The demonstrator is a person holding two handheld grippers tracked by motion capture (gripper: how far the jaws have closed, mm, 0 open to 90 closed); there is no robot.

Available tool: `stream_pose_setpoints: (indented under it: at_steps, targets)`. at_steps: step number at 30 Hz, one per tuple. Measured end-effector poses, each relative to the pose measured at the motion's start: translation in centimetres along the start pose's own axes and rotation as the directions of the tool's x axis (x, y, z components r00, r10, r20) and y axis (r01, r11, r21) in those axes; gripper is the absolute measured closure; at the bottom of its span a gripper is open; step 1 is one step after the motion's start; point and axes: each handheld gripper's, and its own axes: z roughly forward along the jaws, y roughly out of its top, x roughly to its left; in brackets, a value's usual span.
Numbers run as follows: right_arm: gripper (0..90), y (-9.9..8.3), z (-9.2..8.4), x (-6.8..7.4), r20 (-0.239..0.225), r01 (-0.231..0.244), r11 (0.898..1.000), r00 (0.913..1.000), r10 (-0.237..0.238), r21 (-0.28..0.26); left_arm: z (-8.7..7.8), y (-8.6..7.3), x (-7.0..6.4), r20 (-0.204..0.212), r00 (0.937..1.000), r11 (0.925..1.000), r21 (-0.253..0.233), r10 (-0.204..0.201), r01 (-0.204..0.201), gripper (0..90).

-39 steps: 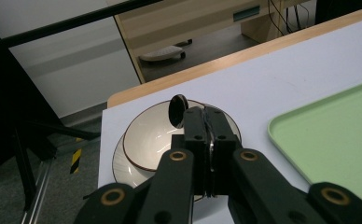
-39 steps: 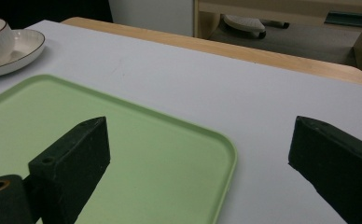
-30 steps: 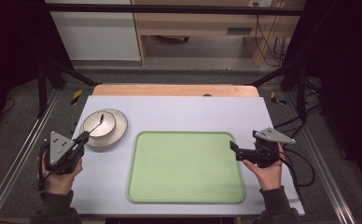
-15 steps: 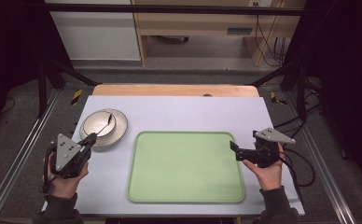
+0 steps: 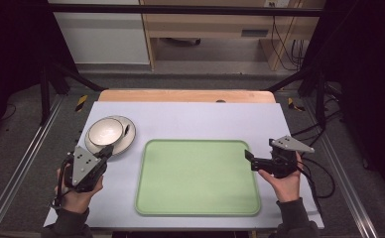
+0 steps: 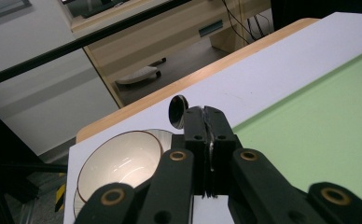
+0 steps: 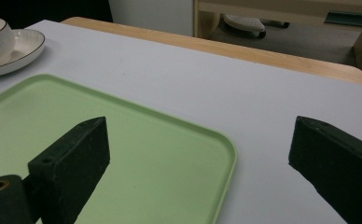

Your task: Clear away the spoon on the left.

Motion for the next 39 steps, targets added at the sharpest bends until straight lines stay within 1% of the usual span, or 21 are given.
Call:
stream_pose_setpoints:
  at_steps: [7,20,31,34,39]
  targets:
    - [5.6,0.0,0.0,0.0,0.002,0.001,1.0,1.0,-0.001,-0.002,0.4,0.0,-1.0,0.027,0.9993,0.9996,0.01,0.025,-0.026,88.8]
    - [5.6,0.0,0.0,0.0,0.002,0.002,1.0,1.0,-0.002,0.003,1.2,0.0,-2.6,0.062,0.9958,0.9972,0.028,0.067,-0.069,88.8]
    - [5.6,0.0,0.1,0.0,0.003,0.003,1.0,1.0,-0.003,0.002,1.7,-0.1,-3.8,0.086,0.991,0.9934,0.043,0.103,-0.106,88.8]
    - [5.6,0.0,0.1,0.0,0.003,0.003,1.0,1.0,-0.003,0.002,1.9,-0.2,-4.2,0.095,0.9897,0.9927,0.047,0.107,-0.112,88.9]
    - [5.6,0.0,0.1,0.1,0.003,0.002,1.0,1.0,-0.002,0.003,2.4,-0.4,-4.9,0.112,0.9861,0.9899,0.057,0.123,-0.13,88.8]
